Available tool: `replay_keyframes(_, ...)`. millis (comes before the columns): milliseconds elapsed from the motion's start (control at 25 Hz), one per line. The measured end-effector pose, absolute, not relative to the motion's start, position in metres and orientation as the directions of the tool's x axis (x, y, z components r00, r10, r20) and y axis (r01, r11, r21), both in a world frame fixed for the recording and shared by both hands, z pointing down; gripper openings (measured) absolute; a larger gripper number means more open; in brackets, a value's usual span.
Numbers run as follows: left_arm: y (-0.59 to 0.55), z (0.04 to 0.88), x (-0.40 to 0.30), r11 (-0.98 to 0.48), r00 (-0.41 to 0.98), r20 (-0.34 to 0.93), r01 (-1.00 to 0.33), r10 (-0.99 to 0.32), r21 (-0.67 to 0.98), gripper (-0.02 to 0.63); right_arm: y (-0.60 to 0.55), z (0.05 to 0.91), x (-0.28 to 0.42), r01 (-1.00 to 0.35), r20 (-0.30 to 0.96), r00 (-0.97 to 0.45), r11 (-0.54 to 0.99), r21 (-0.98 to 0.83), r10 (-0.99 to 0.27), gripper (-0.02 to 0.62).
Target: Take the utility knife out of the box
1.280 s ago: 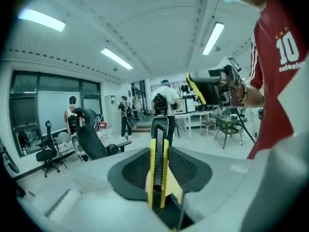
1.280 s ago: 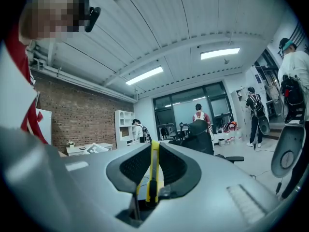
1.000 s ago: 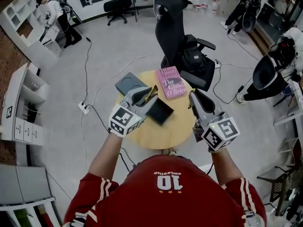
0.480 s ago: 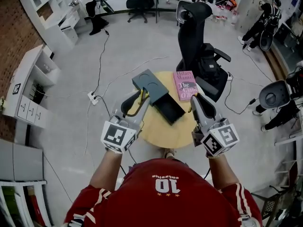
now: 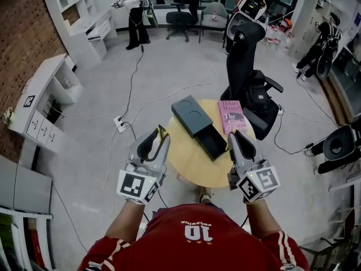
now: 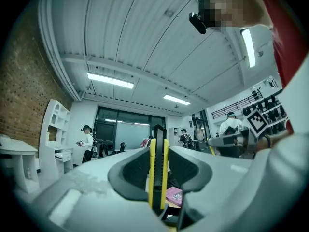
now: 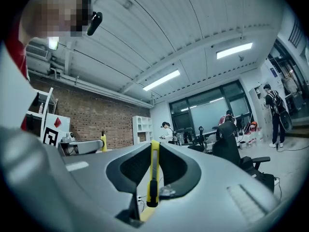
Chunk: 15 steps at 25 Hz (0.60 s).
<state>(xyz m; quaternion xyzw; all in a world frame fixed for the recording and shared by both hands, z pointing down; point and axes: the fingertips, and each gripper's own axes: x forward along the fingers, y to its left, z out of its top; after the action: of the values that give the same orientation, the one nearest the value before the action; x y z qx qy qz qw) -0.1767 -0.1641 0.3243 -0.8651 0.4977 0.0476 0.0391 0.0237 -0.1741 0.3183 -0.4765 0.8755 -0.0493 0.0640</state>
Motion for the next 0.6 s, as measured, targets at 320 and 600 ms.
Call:
replay_keyframes(320,-0.156,0.319,-0.188,-0.515,0.507,-0.144,-0.857,-0.850,0.026,0.130,-0.165,0.325,0.026,-0.856,-0.057,-0.487,0.490,-0.167,-0.871,0.048)
replay_keyframes(600,-0.150,0.316,-0.196,-0.509,0.497,-0.165,-0.860,-0.852,0.041,0.130,-0.161,0.321,0.024,-0.858,-0.063,-0.486,0.489,-0.155,-0.872,0.049)
